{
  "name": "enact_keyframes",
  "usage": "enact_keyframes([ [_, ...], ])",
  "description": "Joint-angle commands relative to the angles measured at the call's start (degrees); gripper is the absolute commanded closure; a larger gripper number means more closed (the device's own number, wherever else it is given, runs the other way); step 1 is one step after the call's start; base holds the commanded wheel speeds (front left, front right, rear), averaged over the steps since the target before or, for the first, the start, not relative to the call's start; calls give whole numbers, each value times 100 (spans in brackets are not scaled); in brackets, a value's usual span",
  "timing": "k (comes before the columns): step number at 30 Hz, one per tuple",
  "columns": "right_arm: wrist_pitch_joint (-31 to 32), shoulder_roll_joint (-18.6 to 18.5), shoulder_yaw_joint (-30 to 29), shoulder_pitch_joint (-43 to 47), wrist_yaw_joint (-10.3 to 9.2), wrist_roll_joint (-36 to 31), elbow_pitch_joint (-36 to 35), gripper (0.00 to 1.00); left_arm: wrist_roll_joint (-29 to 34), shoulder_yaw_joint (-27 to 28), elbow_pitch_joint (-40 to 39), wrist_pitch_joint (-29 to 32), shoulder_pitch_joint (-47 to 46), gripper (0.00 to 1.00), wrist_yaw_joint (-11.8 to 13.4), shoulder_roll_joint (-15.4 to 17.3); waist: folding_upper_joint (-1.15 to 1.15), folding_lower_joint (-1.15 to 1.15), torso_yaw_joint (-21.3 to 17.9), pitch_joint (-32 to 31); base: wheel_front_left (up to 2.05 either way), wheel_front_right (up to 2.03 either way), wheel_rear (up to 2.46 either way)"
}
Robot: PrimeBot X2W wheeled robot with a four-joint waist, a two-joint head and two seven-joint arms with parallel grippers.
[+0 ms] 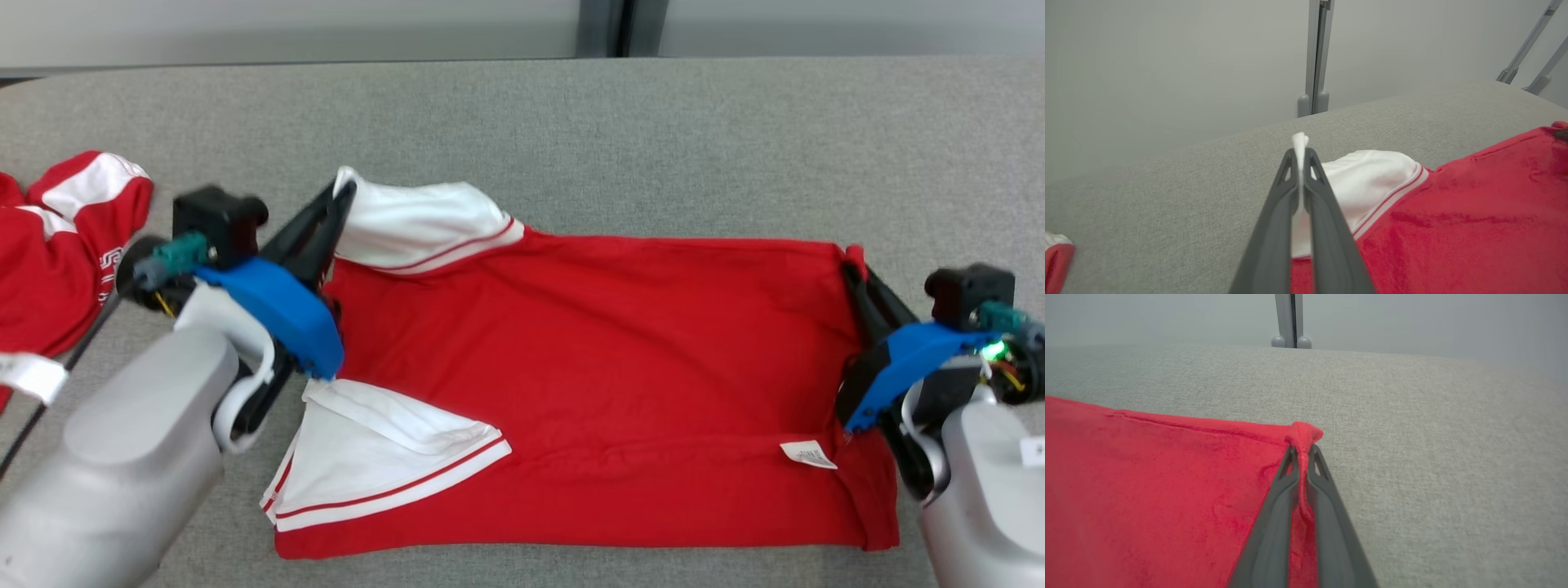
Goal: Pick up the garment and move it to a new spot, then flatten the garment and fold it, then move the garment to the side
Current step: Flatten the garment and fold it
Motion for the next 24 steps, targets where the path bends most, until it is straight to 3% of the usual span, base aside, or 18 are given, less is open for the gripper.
enact_keyframes([
  [1,-92,44,3,165,1,-51,-21,100,-18,32,-203,-67,243,100,120,97,0,1,-11,-79,0,0,0],
  [14,-688,161,-239,884,1,-101,-53,100,-100,118,-1519,-206,1591,100,926,523,0,1,143,-407,0,0,0],
  [24,-1158,285,-400,1492,1,-95,-162,100,-198,106,-1890,-236,2364,100,1167,524,0,1,243,-699,0,0,0],
])
